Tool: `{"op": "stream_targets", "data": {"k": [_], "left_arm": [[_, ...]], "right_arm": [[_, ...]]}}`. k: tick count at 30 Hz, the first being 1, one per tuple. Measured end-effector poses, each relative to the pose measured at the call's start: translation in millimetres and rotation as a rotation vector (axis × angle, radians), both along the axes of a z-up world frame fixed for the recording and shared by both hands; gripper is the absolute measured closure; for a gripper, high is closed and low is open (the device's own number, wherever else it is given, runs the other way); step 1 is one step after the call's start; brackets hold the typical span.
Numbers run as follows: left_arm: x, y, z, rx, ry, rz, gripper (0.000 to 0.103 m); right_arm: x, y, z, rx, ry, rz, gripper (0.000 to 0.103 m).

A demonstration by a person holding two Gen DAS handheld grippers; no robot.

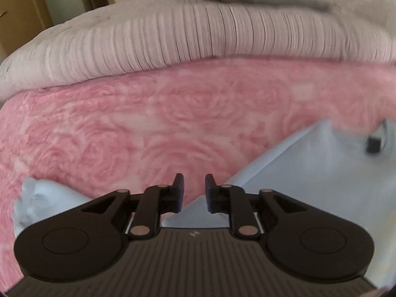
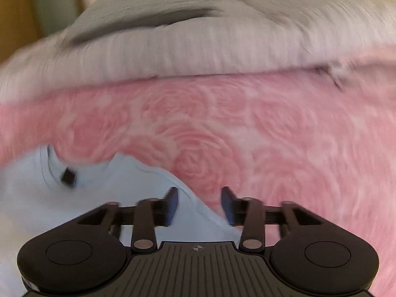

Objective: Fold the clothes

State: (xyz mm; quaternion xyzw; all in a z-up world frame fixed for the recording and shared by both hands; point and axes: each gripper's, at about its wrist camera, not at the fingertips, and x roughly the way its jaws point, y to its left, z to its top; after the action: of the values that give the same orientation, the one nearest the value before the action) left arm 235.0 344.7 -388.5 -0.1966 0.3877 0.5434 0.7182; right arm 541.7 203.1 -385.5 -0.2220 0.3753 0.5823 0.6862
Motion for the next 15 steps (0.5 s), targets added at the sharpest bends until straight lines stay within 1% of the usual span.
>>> {"op": "stream_targets", "data": {"k": [2, 4, 5, 7, 9, 12, 13, 15], "left_arm": [[-22, -13, 15, 0.005, -0.06, 0.017, 0.071], [-48, -31, 27, -0.026, -0.119, 0.031, 0.071], [-63, -39, 29, -0.054, -0.152, 0.033, 0.071], [-94, -71, 32, -0.139, -0.228, 0.073, 0.071], [-134, -104, 27, -0.243, -0.291, 0.124, 0.071], [-171, -163, 16, -0.393, -0.349, 0.211, 0.071], [-186, -186, 12, -0.435, -0.372, 0.25, 0.071], [-204, -224, 5, -0.508, -0.398, 0.33, 0.071]], "right_arm": [[9, -22, 8, 0.023, 0.091, -0.05, 0.056], [13, -51, 14, 0.005, 0.148, -0.077, 0.056], [14, -69, 17, -0.013, 0.174, -0.084, 0.055], [13, -112, 21, -0.055, 0.237, -0.105, 0.055], [11, -162, 23, -0.104, 0.311, -0.132, 0.055], [4, -232, 19, -0.177, 0.452, -0.17, 0.055], [1, -254, 17, -0.198, 0.502, -0.189, 0.055], [-8, -293, 6, -0.27, 0.593, -0.247, 0.054]]}}
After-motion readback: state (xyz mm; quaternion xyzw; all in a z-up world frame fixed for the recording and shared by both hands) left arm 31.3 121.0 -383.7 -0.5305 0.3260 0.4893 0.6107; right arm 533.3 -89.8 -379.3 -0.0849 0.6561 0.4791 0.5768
